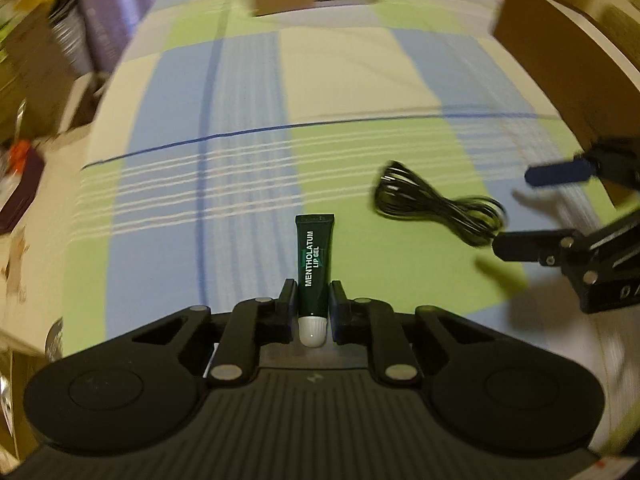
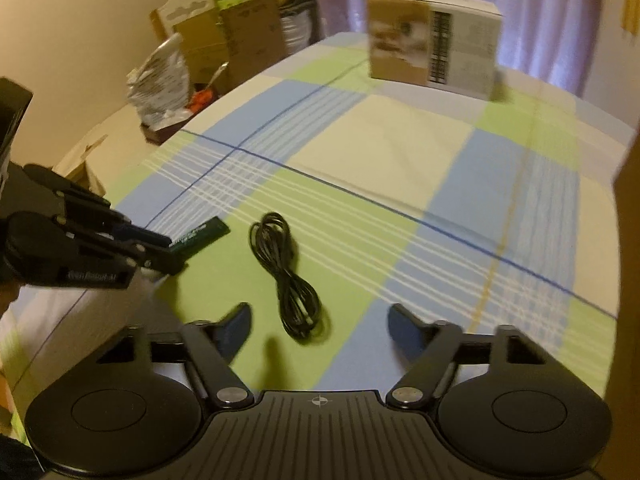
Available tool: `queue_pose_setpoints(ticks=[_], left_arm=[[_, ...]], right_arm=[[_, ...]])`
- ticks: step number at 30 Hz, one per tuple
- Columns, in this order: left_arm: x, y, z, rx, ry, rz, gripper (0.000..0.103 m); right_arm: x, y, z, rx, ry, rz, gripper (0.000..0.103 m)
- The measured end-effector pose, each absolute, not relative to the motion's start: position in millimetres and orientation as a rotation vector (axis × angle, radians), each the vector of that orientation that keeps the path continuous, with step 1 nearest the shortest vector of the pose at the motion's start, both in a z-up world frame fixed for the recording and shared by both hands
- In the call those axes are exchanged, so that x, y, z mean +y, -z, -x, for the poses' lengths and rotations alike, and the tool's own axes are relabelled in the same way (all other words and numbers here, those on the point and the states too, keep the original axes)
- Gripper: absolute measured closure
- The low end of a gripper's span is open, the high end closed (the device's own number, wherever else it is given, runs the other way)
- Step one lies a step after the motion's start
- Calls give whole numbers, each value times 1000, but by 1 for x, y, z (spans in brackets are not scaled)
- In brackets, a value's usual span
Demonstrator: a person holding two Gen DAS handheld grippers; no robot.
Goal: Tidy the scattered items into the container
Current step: 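Grasp the green lip gel tube with the left tool while the right tool grasps the black cable, then carry the lip gel tube and black cable with both tools over the box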
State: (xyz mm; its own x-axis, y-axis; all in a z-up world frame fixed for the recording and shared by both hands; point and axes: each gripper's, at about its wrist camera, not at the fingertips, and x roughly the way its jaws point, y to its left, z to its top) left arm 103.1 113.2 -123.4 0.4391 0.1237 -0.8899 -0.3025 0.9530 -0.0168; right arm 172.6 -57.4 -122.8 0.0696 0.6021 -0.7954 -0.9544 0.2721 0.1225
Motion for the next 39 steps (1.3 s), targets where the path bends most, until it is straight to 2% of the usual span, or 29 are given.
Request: queue_pose_setpoints(ticks=[5,10,17,28,34,35,37,39], left_arm=[[116,123,-108,1072,-296,201,90],[110,125,-116,1069,-284,185,86],[89,125,-114,1066,-208,200,89],[2,126,-115,1090,79,156,90],[-20,126,-117,1108,94,89,76],[-22,126,-117,1111,92,84,71],[-25,126,-119,1117,82,93,66],[-28,126,-121,1117,69,82,64]], right_arm=[[-32,136,-165,842,-1302,569,58],[-20,146,-159,798,-1312,634,82],[-48,144,-165,829,-1253,627,83],[-165,130,-180,971,-1045,546,84],[-198,124,-184,995,-997,468,80],[-198,124,-183,997,-997,462,78],[-198,124,-182,988,-1005,463,68],[-196,125,-181,971,-1015,472,62]])
